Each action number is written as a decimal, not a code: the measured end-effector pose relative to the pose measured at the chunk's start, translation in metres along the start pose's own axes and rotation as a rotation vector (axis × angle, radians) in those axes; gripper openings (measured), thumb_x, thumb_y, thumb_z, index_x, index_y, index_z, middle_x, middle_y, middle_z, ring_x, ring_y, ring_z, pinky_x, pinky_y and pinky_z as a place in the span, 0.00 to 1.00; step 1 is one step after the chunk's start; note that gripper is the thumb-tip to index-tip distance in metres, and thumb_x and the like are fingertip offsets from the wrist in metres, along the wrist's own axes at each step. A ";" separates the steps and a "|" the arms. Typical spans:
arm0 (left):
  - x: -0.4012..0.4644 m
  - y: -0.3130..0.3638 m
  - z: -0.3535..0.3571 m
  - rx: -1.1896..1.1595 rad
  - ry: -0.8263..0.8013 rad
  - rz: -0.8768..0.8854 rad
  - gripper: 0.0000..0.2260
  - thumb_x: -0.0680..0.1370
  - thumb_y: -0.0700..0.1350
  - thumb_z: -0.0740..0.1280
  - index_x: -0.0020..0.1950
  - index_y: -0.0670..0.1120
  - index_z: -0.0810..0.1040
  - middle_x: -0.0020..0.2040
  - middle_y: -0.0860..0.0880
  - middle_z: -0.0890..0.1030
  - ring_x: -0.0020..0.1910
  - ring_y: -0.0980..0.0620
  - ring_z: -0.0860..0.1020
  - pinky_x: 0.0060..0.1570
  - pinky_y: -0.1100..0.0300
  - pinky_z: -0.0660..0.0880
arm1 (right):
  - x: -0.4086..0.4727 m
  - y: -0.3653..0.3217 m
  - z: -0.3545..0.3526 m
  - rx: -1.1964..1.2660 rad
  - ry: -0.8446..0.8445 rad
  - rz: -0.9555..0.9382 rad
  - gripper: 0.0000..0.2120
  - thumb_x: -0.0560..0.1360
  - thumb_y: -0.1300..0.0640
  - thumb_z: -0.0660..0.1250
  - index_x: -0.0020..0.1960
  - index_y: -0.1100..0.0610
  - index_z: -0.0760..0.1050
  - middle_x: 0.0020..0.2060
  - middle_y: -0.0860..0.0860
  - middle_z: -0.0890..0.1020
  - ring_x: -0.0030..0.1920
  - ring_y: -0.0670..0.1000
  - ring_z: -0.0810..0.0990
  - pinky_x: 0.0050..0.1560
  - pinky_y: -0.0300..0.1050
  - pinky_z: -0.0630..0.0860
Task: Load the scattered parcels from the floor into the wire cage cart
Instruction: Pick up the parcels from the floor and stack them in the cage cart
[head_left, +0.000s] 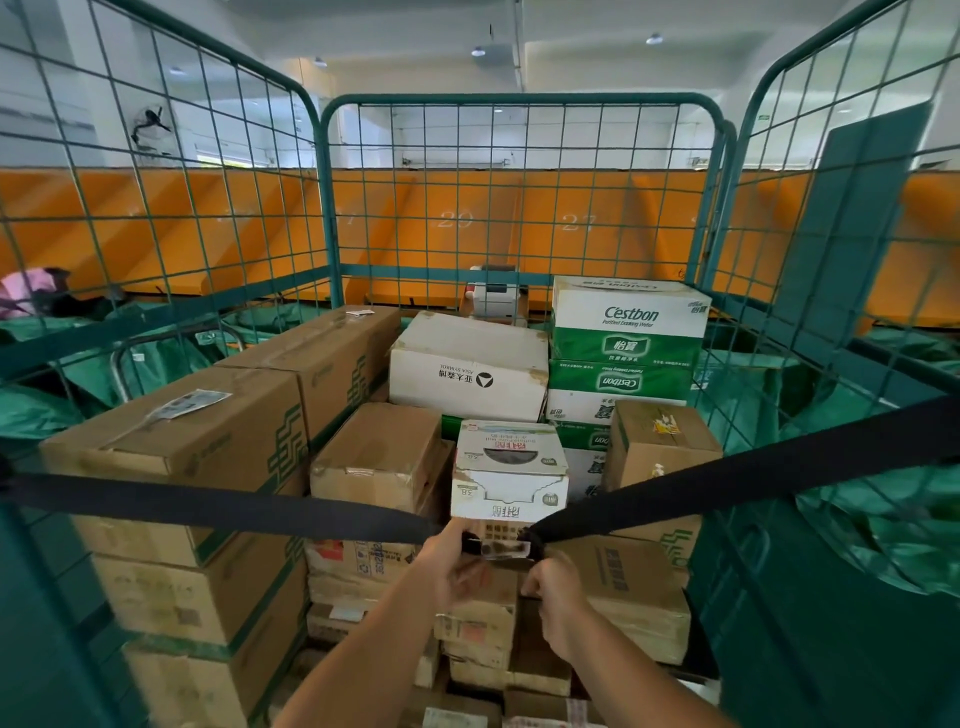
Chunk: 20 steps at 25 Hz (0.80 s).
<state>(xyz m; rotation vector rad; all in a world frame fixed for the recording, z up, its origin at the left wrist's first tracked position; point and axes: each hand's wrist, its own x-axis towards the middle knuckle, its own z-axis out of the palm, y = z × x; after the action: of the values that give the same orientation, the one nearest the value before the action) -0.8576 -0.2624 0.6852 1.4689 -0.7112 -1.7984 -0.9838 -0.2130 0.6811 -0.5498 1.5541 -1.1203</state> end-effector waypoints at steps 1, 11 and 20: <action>-0.002 0.000 -0.003 0.024 0.002 -0.010 0.07 0.78 0.46 0.64 0.50 0.43 0.76 0.48 0.46 0.82 0.44 0.50 0.79 0.42 0.52 0.74 | 0.000 0.002 0.000 -0.005 0.028 0.002 0.14 0.74 0.74 0.54 0.55 0.63 0.72 0.61 0.67 0.66 0.54 0.61 0.72 0.56 0.52 0.71; -0.030 -0.012 -0.016 0.390 0.131 -0.022 0.18 0.79 0.57 0.63 0.52 0.42 0.79 0.45 0.48 0.81 0.40 0.51 0.77 0.54 0.51 0.71 | -0.002 0.020 -0.008 -0.129 0.115 0.107 0.15 0.79 0.65 0.56 0.63 0.63 0.73 0.39 0.56 0.76 0.38 0.51 0.72 0.34 0.43 0.65; -0.067 -0.005 -0.019 0.819 0.147 -0.138 0.31 0.81 0.64 0.48 0.59 0.40 0.76 0.48 0.45 0.79 0.48 0.50 0.77 0.38 0.58 0.71 | -0.047 -0.004 -0.012 -0.334 -0.106 0.121 0.14 0.78 0.48 0.62 0.56 0.58 0.75 0.49 0.54 0.80 0.44 0.51 0.79 0.39 0.41 0.75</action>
<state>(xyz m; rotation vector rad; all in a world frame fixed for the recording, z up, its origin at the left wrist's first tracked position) -0.8325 -0.2059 0.7173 2.1828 -1.3974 -1.5283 -0.9818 -0.1720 0.7076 -0.7151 1.6680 -0.7324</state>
